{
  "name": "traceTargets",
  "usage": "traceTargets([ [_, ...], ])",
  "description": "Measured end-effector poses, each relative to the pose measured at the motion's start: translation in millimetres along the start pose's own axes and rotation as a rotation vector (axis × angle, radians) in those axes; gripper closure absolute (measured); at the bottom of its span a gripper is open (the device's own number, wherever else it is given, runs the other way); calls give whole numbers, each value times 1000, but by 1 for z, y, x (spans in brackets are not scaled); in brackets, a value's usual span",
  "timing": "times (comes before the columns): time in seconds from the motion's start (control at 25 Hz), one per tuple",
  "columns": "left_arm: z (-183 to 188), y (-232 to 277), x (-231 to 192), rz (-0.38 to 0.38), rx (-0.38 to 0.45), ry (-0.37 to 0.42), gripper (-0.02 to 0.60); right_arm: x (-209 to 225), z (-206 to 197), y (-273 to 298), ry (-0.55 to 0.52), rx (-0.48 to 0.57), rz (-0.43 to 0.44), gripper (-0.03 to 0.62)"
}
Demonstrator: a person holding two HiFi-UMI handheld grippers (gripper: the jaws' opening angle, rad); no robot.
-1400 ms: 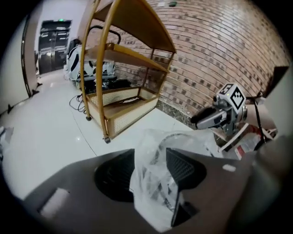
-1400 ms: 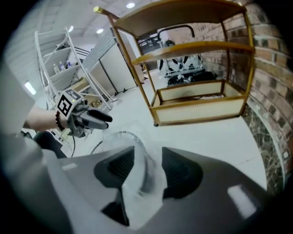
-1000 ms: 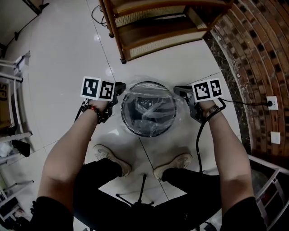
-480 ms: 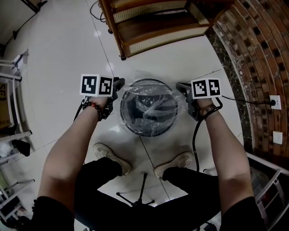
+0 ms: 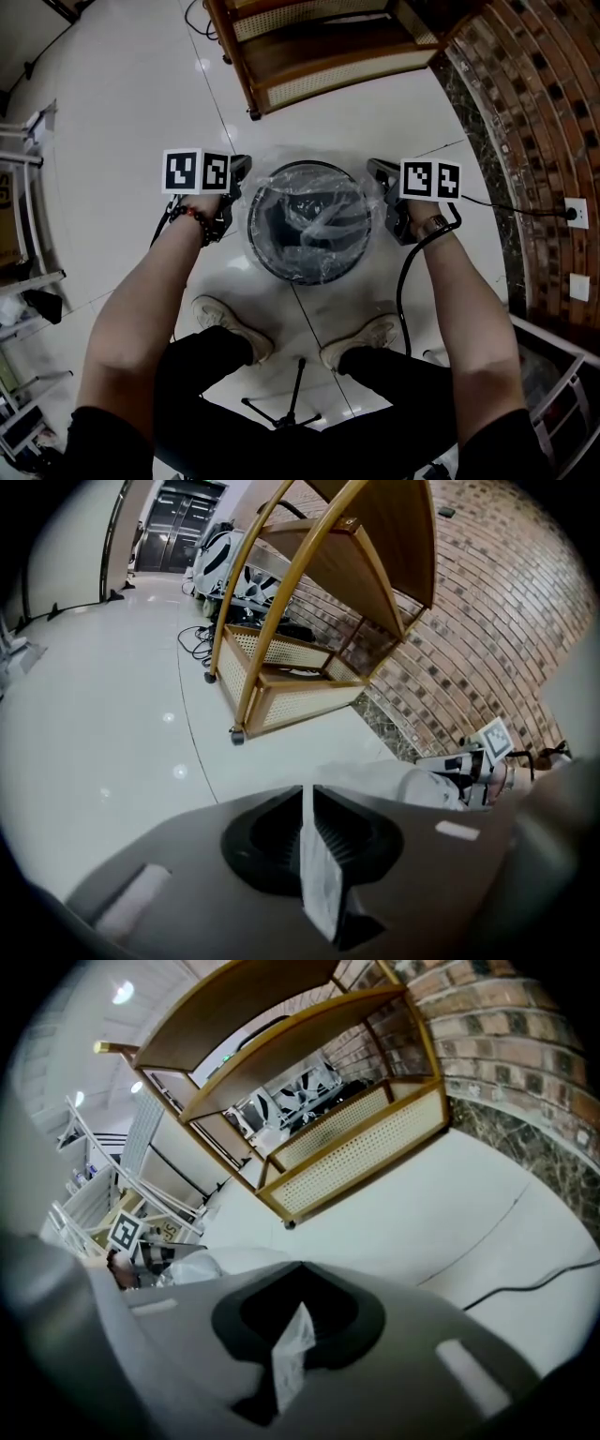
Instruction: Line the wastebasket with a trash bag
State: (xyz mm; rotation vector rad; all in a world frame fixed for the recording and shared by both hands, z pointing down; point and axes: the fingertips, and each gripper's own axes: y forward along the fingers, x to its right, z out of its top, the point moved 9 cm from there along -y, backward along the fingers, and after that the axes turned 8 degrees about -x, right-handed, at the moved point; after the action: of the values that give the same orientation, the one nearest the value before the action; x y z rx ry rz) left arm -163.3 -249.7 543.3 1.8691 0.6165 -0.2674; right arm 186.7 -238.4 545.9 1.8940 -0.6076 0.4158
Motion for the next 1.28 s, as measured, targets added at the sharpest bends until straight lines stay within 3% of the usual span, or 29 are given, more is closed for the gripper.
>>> traceTargets([
  [0.12,1,-3,1,-39,2,15,527,-1,1,0,-13,-9,14,587],
  [0.24,0,-3,3,-182,-30,-42,421,-1,4,-4,-21,-13,63,484],
  [0.36,-2,-1,3,-293,-75,-107,397,-3,9,-9,-33,-33,127,450],
  [0.48,-6,3,2,-268,-112,-86,428,-6,7,-6,-49,-99,179,450],
  [0.56,-7,6,2,-237,-118,-70,554,-8,3,-2,-73,-137,177,452],
  [0.6,-7,8,1,-222,-112,-65,580,-9,2,0,-89,-143,164,501],
  [0.64,-7,9,1,-212,-105,-63,580,-9,2,1,-99,-137,149,551],
  [0.72,-5,12,0,-197,-89,-66,580,-9,4,3,-97,-112,131,592],
  [1.08,-7,23,-13,-129,-71,-91,580,-1,1,14,-61,-94,95,592],
  [1.16,-9,25,-14,-126,-65,-88,580,0,-2,15,-55,-94,96,575],
  [1.2,-9,25,-13,-131,-58,-86,568,1,-3,14,-51,-92,98,536],
  [1.28,-9,21,-13,-148,-34,-89,446,2,-4,8,-39,-77,106,455],
])
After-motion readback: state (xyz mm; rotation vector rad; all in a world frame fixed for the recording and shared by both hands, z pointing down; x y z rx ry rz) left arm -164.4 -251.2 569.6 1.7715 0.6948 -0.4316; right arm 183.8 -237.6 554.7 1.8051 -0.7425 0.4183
